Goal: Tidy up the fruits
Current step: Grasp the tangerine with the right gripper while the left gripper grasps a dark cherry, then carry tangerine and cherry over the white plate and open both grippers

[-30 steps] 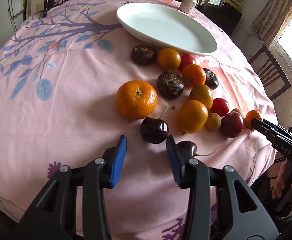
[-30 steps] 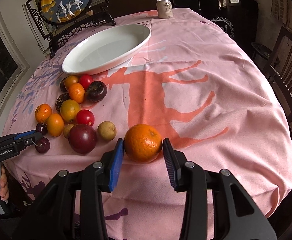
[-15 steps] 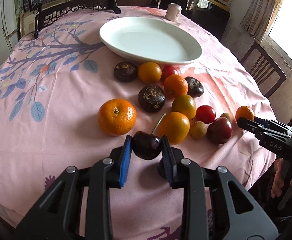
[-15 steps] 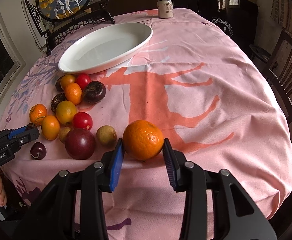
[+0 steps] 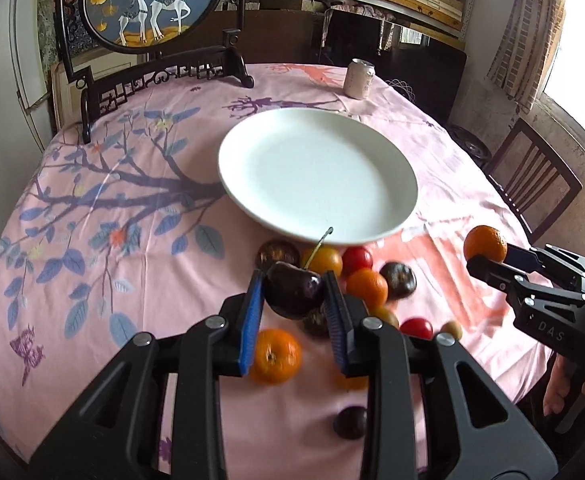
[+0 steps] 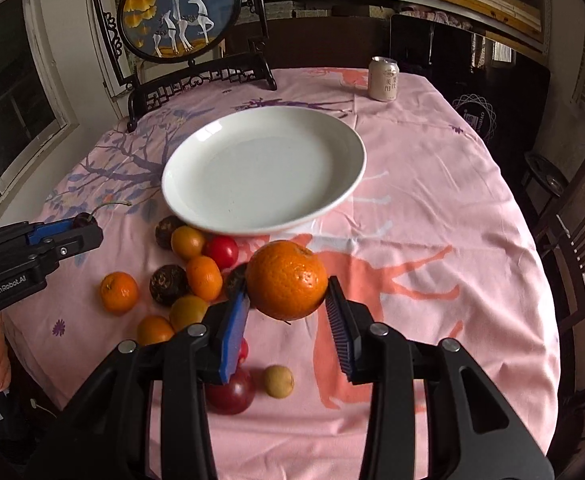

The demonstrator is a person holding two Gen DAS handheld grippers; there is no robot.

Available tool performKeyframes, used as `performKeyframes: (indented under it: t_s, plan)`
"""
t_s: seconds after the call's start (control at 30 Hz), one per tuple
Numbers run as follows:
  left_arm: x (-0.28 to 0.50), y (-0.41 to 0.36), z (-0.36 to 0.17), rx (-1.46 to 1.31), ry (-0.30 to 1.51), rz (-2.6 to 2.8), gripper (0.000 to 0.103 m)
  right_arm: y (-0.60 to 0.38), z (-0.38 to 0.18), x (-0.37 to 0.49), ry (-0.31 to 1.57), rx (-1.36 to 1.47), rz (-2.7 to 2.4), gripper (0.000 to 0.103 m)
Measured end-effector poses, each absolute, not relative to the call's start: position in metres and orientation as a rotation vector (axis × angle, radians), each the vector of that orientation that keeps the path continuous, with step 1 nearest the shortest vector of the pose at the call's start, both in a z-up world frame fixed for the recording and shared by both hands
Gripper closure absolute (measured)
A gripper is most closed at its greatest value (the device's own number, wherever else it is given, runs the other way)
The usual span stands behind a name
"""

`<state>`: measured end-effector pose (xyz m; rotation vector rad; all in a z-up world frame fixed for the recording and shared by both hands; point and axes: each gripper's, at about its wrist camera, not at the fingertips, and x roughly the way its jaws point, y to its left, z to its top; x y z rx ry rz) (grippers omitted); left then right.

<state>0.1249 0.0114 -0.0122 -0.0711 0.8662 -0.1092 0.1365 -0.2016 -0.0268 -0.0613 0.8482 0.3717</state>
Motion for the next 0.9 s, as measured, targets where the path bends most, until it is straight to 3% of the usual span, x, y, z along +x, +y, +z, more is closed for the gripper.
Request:
performKeyframes:
  t_s: [0.2,0.37,0.67,0.73,0.9]
  plan:
    - [0.232,0.014,0.001,-0.092,0.924,-0.050,0.073,-0.173,-0.005,0.216,0.853,-0.049,0.413,0.064]
    - [0.324,0.009,-0.033,-0.133,1.042,-0.018,0.073,-0.150,-0.035,0.304,0.964,-0.041,0.382,0.064]
    - [0.369,0.001,-0.064,-0.141,1.106,-0.023,0.072,-0.138,-0.073,0.362,1.051,-0.082,0.333,0.063]
    - [0.368,0.003,-0.061,-0.156,1.107,-0.028,0.049,-0.139,-0.071,0.361,1.035,-0.099,0.321,0.053]
    - [0.318,0.012,-0.025,-0.169,1.008,-0.025,0.039,-0.145,-0.034,0.318,0.933,-0.159,0.298,0.043]
